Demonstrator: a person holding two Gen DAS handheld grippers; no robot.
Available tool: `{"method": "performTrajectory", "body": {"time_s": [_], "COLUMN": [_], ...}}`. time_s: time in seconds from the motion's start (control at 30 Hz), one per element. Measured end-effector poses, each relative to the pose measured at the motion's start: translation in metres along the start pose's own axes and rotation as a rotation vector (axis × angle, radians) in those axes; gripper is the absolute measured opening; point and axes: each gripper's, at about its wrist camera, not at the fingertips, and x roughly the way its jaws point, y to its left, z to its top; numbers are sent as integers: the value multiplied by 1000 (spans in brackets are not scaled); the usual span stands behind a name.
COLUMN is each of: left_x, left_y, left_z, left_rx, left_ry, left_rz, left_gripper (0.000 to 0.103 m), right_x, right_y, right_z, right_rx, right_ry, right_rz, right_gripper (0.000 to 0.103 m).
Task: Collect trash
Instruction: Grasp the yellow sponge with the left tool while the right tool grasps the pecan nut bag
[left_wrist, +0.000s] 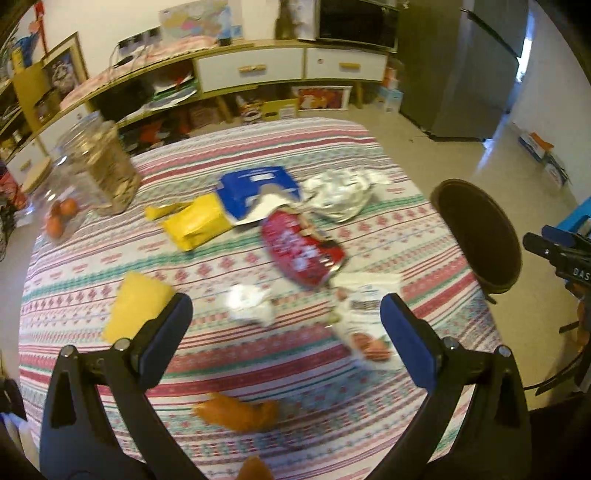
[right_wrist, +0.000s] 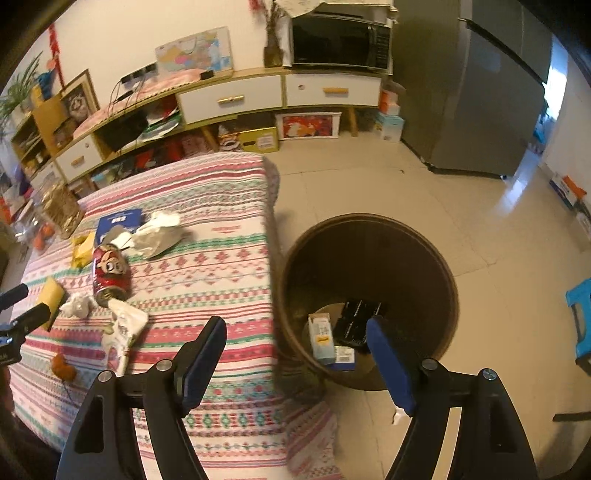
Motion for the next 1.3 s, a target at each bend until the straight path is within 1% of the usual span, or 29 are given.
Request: {"method": "performTrajectory", "body": {"time_s": [0.07, 0.27, 0.37, 0.53, 0.7, 0.77, 0.9, 1.17, 1.23, 1.3], "left_x": [1, 7, 15, 31, 44, 46, 50, 65, 66, 66], "left_y": [11, 41, 54, 77, 99, 106, 119, 132, 136, 140], "left_z": [-3, -9, -13, -19, -23, -24, -27, -35, -36, -36], "left_rx": [-11, -29, -38, -49, -57, -56, -70, -78, -95, -117], "left_ry": [6, 28, 56, 102, 145, 140, 139, 180, 181, 182], "left_rz": [23, 61, 78, 105, 107, 110, 93, 96, 91, 79], "left_gripper": [101, 101, 101, 101, 101, 101, 101, 101, 100, 94], "right_x": [2, 7, 11, 19, 27, 32, 45, 58, 60, 63], "right_y": [7, 35, 51, 81, 105, 115, 132, 164, 171, 178], "right_z": [0, 3, 4, 3, -2, -7, -14, -22, -25, -28], "right_rx": [-8, -35, -38, -84, -113, -115, -110, -159, -172, -189], "right_ry": [2, 10, 22, 39, 59, 78, 126, 157, 167, 176], "right_rz": [5, 39, 75, 94, 121, 138, 177, 182, 186, 185], "right_gripper": [80, 80, 80, 80, 81, 84, 84, 84, 84, 84]}}
